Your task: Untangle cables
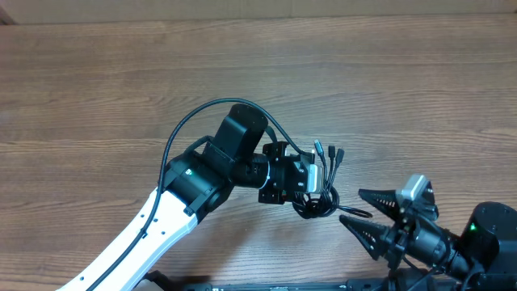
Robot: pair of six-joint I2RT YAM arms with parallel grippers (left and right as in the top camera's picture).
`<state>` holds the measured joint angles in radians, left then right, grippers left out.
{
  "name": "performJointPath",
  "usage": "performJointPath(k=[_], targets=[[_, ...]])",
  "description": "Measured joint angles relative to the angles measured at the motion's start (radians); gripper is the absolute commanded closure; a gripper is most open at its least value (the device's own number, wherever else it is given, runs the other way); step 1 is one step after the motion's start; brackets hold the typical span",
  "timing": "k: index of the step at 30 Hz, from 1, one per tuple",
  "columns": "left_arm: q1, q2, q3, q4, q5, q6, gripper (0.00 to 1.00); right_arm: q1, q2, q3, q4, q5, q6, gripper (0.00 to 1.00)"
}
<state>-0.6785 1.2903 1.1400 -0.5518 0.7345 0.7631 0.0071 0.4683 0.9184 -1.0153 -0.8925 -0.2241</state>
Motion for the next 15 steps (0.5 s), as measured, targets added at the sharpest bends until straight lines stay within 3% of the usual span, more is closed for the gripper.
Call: performJointPath(k=[5,10,15], targets=[[0.0,0.0,0.0,0.028,0.008,-0.004,0.96,0.0,0.0,0.0,0.0,-0.014,-0.007,0.6],[0.0,0.0,0.0,0.039,0.013,-0.005,0.96,0.0,0.0,0.0,-0.002,-0.02,-0.018,0.81],[0.0,0.0,0.0,0.048,0.014,-0.03,0.96,0.0,0.0,0.0,0.001,-0.024,-0.013,0.96]])
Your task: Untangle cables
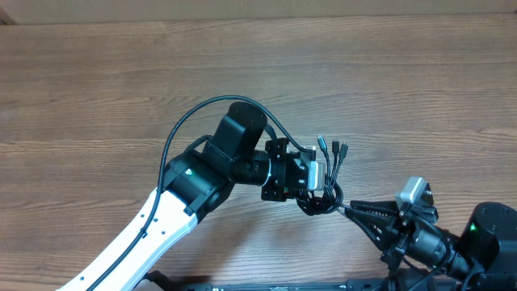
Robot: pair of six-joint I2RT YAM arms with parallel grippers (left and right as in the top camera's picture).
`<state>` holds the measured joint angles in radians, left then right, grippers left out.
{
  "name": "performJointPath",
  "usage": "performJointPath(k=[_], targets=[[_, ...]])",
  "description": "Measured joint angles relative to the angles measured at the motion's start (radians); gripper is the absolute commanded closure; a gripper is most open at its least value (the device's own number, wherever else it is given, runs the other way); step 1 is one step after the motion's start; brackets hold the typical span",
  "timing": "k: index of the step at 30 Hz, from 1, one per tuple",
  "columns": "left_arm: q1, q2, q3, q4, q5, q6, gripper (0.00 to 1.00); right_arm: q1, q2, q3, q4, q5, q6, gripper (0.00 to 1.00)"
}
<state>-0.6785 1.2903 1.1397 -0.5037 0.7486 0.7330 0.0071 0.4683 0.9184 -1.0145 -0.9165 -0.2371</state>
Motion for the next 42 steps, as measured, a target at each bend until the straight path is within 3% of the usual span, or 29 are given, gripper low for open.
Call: performJointPath(k=[10,24,34,42], targets=[[0.0,0.0,0.0,0.0,-0.006,-0.06,0.96,0.0,0.0,0.0,0.026,-0.004,0.011,0.96],[-0.001,0.0,0.0,-0.058,-0.19,-0.356,0.96,0.0,0.0,0.0,0.176,0.004,0.188,0.96],[-0.002,0.025,0.0,-0.134,-0.275,-0.459,0.96,0.0,0.0,0.0,0.222,0.008,0.277,0.96],[-0.002,0.028,0.0,-0.148,-0.283,-0.552,0.96,0.0,0.0,0.0,0.19,0.248,0.462,0.96]])
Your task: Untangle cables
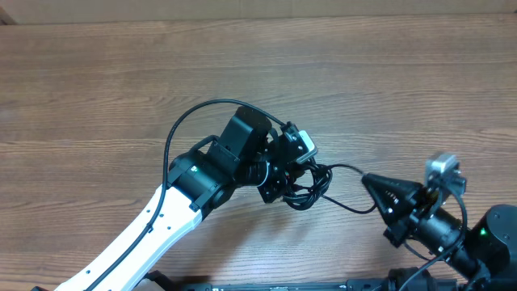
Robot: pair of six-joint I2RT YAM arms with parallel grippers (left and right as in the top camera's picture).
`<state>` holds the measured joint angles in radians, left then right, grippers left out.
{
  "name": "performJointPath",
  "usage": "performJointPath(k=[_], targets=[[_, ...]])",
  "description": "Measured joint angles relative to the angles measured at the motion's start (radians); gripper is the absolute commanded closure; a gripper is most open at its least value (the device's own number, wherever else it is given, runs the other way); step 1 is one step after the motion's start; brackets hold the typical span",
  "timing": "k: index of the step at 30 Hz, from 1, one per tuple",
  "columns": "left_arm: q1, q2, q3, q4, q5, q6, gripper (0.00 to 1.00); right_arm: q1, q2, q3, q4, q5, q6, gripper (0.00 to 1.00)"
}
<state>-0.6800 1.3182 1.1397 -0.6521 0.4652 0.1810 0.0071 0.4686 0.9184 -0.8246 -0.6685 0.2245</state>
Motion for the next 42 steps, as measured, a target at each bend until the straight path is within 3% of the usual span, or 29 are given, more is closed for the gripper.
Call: performJointPath(k=[10,11,16,18,32,37,42], targets=[[0.0,0.0,0.0,0.001,-0.087,-0.159,0.96,0.0,0.0,0.0,-0.096,0.35,0.229,0.96],[0.0,0.0,0.0,0.002,-0.095,-0.174,0.96,0.0,0.0,0.0,-0.101,0.371,0.244,0.9],[0.0,0.0,0.0,0.021,-0.137,-0.237,0.96,0.0,0.0,0.0,-0.111,0.435,0.285,0.31],[0.0,0.0,0.0,0.04,-0.145,-0.254,0.96,0.0,0.0,0.0,-0.111,0.448,0.291,0.23],[-0.056,0.001,0.0,0.194,-0.175,-0.243,0.96,0.0,0.0,0.0,-0.109,0.453,0.299,0.1],[-0.122,0.001,0.0,0.269,-0.28,-0.212,0.96,0.0,0.0,0.0,-0.065,0.377,0.27,0.11],[-0.192,0.001,0.0,0.333,-0.437,-0.2,0.96,0.0,0.0,0.0,-0.042,0.287,0.22,0.23]])
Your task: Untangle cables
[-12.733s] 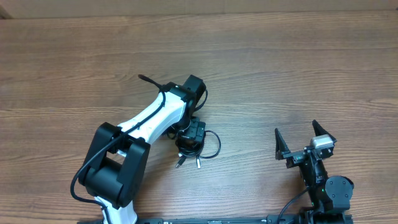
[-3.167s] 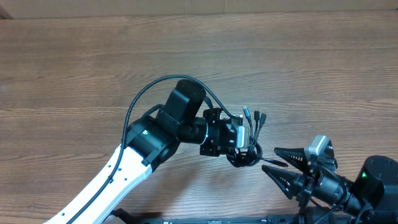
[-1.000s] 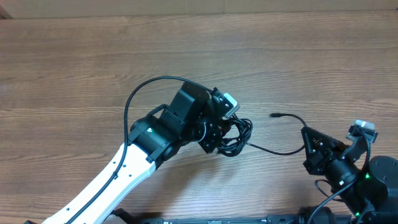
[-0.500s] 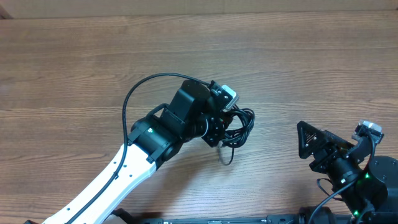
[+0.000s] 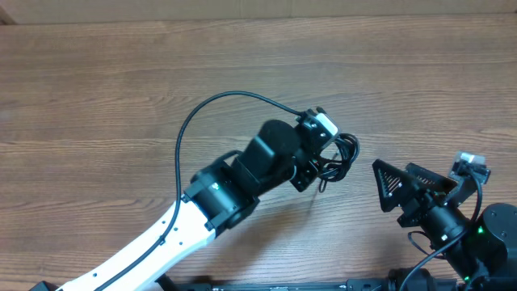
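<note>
A bundle of black cables (image 5: 343,155) hangs coiled at the tip of my left gripper (image 5: 321,160), which is shut on it just right of the table's middle. Loops stick out to the right and a short end dangles below. My right gripper (image 5: 386,187) is about a hand's width to the right of the bundle, its fingers showing as one dark triangle pressed together. No cable can be seen running from it to the bundle. A thin black wire (image 5: 416,241) curves under the right arm; whether it belongs to the bundle cannot be told.
The wooden table (image 5: 121,81) stretches bare to the left and back. The left arm's own black lead (image 5: 210,109) arches over the table behind the wrist. The right arm's base (image 5: 485,242) fills the near right corner.
My left gripper has moved up and to the right with the bundle. The strand stretched between the bundle and the right gripper is gone from view. The right gripper has shifted slightly right.
First the left gripper held the bundle while the right gripper stood open beside it. Then the right gripper was shut on a strand at the bundle. Later it was farther right with that strand drawn out. Now the two are apart with no strand showing between.
</note>
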Robot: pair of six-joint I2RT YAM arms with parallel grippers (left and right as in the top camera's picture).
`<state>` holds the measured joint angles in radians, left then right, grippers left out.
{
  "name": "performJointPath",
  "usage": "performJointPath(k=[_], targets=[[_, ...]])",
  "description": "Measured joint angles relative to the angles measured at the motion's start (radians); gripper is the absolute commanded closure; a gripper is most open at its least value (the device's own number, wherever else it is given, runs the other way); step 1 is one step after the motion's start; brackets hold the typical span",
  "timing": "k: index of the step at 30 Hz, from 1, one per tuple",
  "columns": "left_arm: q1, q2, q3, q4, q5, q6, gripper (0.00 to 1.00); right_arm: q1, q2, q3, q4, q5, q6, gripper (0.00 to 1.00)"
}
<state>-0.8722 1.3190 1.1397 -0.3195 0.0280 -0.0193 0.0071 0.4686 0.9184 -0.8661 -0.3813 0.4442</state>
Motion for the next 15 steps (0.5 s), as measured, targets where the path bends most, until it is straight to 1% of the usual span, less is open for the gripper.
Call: performJointPath(k=[2,5,10,15], targets=[[-0.025,0.0,0.0,0.018,-0.067,0.0,0.96,0.0,0.0,0.0,-0.002,-0.016,-0.011,0.29],[-0.06,0.0,0.0,0.048,-0.161,0.0,0.96,0.0,0.0,0.0,-0.002,-0.032,-0.019,0.33],[-0.094,0.0,0.0,0.105,-0.241,-0.001,0.96,0.0,0.0,0.0,-0.002,-0.042,-0.025,0.33],[-0.121,0.0,0.0,0.144,-0.275,-0.013,0.96,0.0,0.0,0.0,0.004,-0.066,-0.035,0.32]])
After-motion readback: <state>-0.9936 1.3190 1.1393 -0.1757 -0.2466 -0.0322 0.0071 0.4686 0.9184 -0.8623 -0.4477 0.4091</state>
